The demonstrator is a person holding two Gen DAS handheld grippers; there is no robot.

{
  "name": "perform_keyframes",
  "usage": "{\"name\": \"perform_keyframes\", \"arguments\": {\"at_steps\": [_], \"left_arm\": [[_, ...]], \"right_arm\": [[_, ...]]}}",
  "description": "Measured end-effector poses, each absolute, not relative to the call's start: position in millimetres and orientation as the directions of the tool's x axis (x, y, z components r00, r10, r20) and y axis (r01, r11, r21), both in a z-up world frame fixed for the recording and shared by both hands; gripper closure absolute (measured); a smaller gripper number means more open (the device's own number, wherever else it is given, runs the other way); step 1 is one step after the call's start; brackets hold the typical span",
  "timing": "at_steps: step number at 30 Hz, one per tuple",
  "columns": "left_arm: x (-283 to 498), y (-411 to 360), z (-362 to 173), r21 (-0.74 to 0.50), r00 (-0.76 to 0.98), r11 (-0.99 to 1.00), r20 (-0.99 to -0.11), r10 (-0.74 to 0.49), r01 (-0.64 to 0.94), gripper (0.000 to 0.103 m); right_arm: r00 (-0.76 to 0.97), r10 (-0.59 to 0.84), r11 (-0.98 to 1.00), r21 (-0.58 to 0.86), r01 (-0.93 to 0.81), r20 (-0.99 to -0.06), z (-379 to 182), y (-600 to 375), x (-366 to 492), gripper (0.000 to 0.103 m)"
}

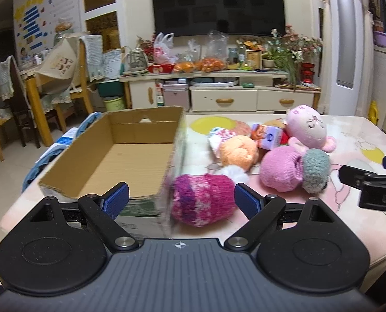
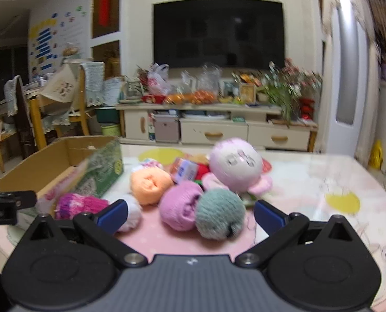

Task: Organize soft objects
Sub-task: 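Close left tool on the magenta knit hat while right tool grasps the teal knit ball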

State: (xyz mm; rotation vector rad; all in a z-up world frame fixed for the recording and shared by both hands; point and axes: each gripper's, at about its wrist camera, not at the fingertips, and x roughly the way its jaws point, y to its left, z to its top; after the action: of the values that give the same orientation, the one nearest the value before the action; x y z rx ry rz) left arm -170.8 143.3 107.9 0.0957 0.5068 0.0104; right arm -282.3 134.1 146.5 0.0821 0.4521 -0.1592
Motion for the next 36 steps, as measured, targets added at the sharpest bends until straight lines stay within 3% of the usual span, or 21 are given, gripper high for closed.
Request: {"name": "perform_keyframes", "arguments": {"at_steps": [10, 27, 36], "left_arm": [[-168.2, 129.7, 89.0, 0.087, 0.86, 0.995, -0.51, 0.003, 0.048, 0.0], [-139.6, 109.3, 56.5, 0.2, 0.838, 0.972, -0.503, 0.212, -0.126, 0.0], [-122.1, 111.1, 53.4, 0.201, 0.815, 0.966, -0.525, 0.245, -0.161, 0.0]], "right_arm": [[0.865, -0.162, 0.978, 0.04, 0.205, -0.475, 114.7, 104.1, -268.0, 0.001], [0.854, -0.078, 0.99, 0.061, 0.127, -0.514, 81.9, 81.3, -224.3, 0.001], [0.843, -0.066, 0.983, 0.111, 0.147, -0.535, 73.5, 64.4, -198.8, 0.001]]}}
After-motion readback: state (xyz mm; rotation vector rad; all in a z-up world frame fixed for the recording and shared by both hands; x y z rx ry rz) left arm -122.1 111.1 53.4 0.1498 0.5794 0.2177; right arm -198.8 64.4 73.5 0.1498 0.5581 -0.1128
